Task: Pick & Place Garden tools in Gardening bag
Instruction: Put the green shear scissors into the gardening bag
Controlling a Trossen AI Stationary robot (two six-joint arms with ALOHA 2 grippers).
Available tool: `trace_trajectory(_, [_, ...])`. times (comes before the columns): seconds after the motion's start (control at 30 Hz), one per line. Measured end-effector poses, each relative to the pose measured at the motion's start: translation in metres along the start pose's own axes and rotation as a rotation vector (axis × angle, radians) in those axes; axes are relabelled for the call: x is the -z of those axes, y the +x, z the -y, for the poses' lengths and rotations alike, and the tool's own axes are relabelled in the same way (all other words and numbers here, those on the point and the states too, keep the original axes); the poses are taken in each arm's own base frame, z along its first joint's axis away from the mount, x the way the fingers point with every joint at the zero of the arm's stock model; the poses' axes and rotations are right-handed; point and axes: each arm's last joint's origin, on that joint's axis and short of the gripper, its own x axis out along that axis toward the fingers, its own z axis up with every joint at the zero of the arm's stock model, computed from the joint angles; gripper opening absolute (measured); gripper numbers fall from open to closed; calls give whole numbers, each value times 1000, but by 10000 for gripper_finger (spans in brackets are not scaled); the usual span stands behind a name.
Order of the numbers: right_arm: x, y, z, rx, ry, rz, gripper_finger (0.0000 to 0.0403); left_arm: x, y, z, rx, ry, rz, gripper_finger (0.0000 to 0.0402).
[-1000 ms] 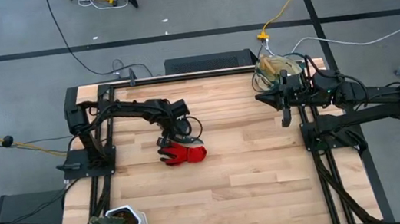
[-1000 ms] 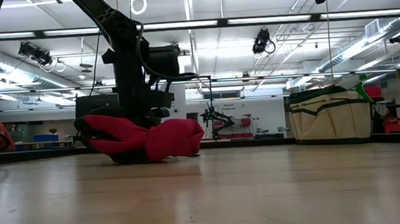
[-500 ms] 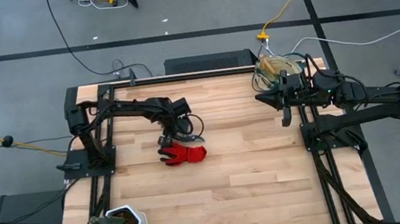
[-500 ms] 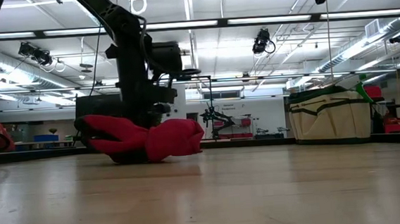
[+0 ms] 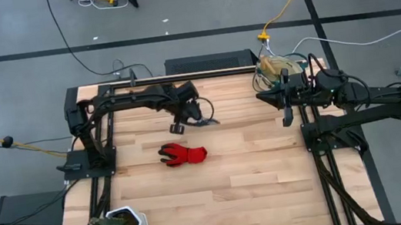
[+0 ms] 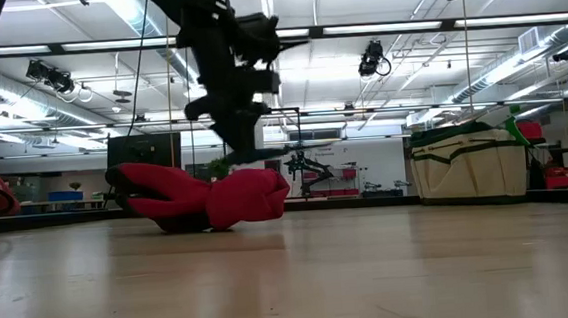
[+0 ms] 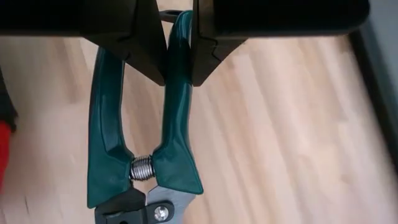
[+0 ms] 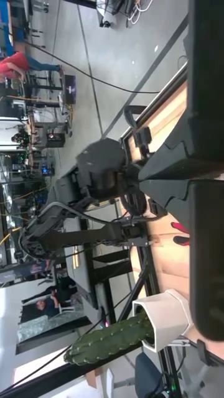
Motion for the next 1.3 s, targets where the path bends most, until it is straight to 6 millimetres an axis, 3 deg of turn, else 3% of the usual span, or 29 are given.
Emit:
trace_trajectory(0.27, [-5, 0, -1, -4, -26, 47, 0, -23, -36, -29, -102, -73, 129, 55])
trace_trajectory(0.67, [-10, -1, -1, -3, -86, 103, 0, -38, -89, -66, -240, -163, 288, 55])
trace_trajectory(1.3, [-22, -3, 2, 134, -102, 234, 0, -49, -148, -101, -421, -307, 528, 55])
